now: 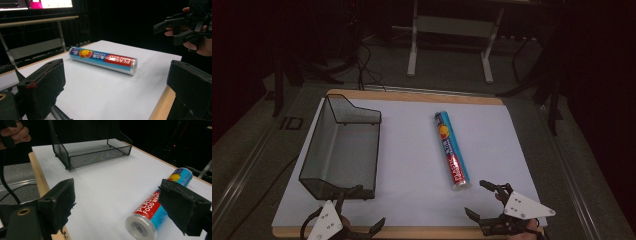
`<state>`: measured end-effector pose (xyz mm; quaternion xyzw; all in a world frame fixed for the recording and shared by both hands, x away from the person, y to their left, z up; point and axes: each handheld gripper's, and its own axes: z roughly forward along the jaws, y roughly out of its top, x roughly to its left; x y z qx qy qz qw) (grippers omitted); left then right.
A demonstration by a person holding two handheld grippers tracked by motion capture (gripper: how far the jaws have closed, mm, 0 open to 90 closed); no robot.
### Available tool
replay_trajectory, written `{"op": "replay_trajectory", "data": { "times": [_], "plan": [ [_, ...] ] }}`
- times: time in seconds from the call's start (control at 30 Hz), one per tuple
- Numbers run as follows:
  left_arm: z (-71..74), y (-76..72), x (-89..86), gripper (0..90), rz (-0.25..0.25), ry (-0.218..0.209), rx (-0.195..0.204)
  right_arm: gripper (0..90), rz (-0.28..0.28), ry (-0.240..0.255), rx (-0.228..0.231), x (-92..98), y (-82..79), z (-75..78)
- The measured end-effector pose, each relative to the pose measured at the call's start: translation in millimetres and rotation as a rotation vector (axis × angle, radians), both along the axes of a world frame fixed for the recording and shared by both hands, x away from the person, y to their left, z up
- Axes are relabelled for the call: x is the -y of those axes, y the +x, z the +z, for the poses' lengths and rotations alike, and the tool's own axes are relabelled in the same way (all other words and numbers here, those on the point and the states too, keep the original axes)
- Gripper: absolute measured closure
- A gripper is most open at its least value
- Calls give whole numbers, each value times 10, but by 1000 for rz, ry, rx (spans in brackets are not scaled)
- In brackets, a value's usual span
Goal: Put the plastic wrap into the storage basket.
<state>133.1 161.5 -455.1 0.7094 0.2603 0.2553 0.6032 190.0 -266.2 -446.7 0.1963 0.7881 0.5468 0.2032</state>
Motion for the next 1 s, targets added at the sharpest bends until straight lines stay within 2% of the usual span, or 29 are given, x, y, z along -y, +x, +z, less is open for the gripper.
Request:
{"op": "replay_trajectory", "data": {
  "times": [0.17, 0.33, 0.43, 0.6, 0.77, 0.8, 1.0],
  "plan": [
    [1, -3, 4, 26, -10, 2, 0, 150, 6, -2, -9, 1, 2, 7],
    [7, -14, 7, 26, -18, -1, 5, 158, 46, -26, -13, -30, -28, 36],
    [11, -23, 7, 26, -15, -10, 15, 163, 71, -65, 1, -90, -84, 84],
    [15, -33, 15, 26, -18, -10, 20, 140, 112, -95, 6, -174, -86, 187],
    [15, -38, 23, 26, -26, -7, 23, 125, 120, -78, 12, -180, -17, 310],
    [15, -39, 24, 27, -26, -8, 24, 125, 106, -76, 26, -182, -4, 346],
    [15, -38, 23, 26, -25, -9, 22, 126, 103, -70, 74, -222, 73, 507]
  ]
}}
